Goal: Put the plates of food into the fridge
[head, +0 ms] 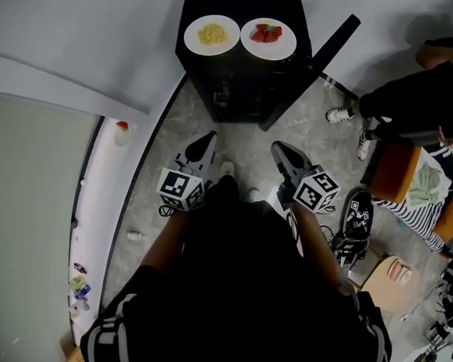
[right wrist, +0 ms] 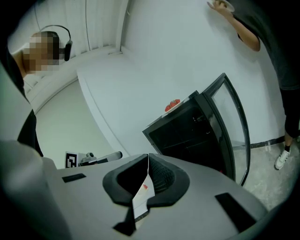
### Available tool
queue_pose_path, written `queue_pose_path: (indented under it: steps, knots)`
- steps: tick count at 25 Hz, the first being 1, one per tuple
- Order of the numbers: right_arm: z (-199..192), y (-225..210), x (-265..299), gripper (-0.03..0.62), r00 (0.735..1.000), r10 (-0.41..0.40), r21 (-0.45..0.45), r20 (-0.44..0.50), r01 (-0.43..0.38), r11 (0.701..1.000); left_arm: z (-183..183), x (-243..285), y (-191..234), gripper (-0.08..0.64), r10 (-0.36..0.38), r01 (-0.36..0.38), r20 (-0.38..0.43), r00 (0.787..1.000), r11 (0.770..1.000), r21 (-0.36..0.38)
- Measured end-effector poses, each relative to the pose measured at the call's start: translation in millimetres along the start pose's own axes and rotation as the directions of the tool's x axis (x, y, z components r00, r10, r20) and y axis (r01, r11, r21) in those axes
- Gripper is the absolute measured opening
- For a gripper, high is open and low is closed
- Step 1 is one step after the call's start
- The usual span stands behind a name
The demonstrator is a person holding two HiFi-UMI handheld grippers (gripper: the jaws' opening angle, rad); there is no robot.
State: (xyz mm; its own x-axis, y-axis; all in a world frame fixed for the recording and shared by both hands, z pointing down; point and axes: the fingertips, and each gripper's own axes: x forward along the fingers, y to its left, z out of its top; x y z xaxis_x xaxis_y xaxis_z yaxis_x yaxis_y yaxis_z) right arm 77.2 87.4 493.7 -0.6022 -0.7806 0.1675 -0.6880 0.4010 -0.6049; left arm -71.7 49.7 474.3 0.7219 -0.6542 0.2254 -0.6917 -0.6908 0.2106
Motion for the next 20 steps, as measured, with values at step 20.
queue_pose_path:
  steps: [20]
  knots:
    - [38.9, -10.8, 72.0, 0.025, 0.995, -0.100, -0.092, 0.022, 0.101, 0.991, 15.8, 49.9, 75.5, 0.021, -0.098, 0.097, -0.018, 0.995, 0.995, -0.035]
